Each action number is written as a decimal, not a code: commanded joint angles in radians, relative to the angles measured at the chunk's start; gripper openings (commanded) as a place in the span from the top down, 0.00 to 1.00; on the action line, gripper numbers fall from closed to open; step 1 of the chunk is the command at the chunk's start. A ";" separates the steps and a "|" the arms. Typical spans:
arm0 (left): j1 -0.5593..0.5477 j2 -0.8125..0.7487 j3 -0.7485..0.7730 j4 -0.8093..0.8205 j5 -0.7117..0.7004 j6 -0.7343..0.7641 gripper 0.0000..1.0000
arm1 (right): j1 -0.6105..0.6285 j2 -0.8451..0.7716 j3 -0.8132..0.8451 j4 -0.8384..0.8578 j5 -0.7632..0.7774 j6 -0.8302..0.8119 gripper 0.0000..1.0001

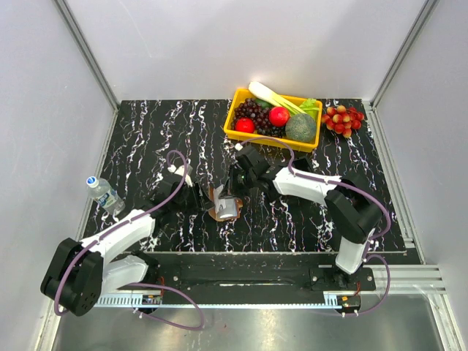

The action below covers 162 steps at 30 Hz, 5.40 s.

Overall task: Put the credit cards into the card holder
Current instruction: Open the card holder at the center of the board, then insert the credit card into the card holder.

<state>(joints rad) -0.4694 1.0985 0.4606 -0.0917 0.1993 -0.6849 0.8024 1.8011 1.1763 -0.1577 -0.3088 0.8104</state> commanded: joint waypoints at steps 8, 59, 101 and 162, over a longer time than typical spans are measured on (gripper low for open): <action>0.005 -0.023 0.020 -0.068 -0.063 0.047 0.82 | 0.004 -0.045 0.019 -0.045 0.102 -0.040 1.00; 0.006 0.155 0.007 -0.023 -0.064 0.048 1.00 | -0.089 -0.095 -0.127 -0.028 0.093 -0.044 1.00; 0.006 0.207 -0.025 0.078 -0.014 -0.007 1.00 | -0.065 -0.039 -0.124 0.225 -0.047 0.059 1.00; 0.006 0.230 -0.088 0.112 -0.015 -0.011 1.00 | -0.039 0.089 -0.290 0.325 0.172 0.009 1.00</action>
<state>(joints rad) -0.4629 1.2938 0.3779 0.1085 0.2077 -0.7349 0.7433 1.8542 0.8825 0.2443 -0.2958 0.9031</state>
